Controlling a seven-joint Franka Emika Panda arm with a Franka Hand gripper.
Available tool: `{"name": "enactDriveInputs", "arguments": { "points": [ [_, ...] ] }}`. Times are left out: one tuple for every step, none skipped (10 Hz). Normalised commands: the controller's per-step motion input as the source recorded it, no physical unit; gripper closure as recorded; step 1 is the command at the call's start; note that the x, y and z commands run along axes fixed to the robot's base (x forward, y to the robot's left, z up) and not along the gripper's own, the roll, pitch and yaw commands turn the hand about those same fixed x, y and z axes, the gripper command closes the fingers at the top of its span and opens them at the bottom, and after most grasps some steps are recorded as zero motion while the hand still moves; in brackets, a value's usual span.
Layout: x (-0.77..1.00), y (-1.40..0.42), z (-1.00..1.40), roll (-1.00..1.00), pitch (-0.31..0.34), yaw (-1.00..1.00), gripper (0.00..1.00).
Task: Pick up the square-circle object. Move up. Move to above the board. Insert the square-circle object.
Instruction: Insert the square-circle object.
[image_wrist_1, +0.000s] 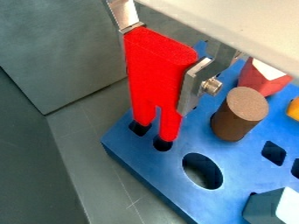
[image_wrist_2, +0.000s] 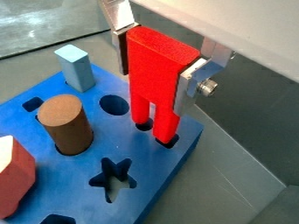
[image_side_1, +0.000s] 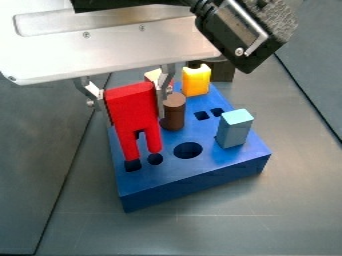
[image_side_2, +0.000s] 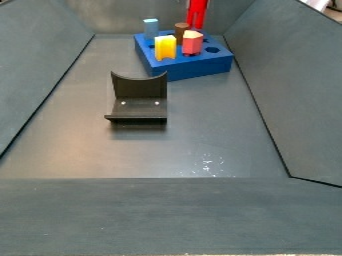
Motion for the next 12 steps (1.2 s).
{"name": "enactDriveInputs", "arguments": {
  "points": [
    [0.0, 0.0, -0.02, 0.0, 0.0, 0.0, 1.0],
    [0.0, -0.07, -0.25, 0.09, -0.061, 0.0, 1.0],
    [0.0, -0.13, -0.36, 0.14, -0.091, 0.03, 1.0],
    [0.03, -0.13, -0.37, 0.15, -0.084, 0.03, 1.0],
    [0.03, -0.11, -0.35, 0.16, -0.083, 0.04, 1.0],
    [0.03, -0.14, -0.35, 0.17, -0.083, 0.06, 1.0],
    [0.03, -0.17, -0.35, 0.19, -0.094, 0.09, 1.0],
    [0.03, -0.17, -0.33, 0.18, -0.087, 0.09, 1.0],
    [0.01, -0.16, -0.29, 0.18, -0.074, 0.1, 1.0],
    [0.0, -0.13, -0.31, 0.18, -0.076, 0.11, 1.0],
    [0.08, -0.12, -0.34, 0.18, -0.069, 0.11, 1.0],
    [0.3, -0.06, -0.35, 0.16, -0.02, 0.08, 1.0]
  ]
}}
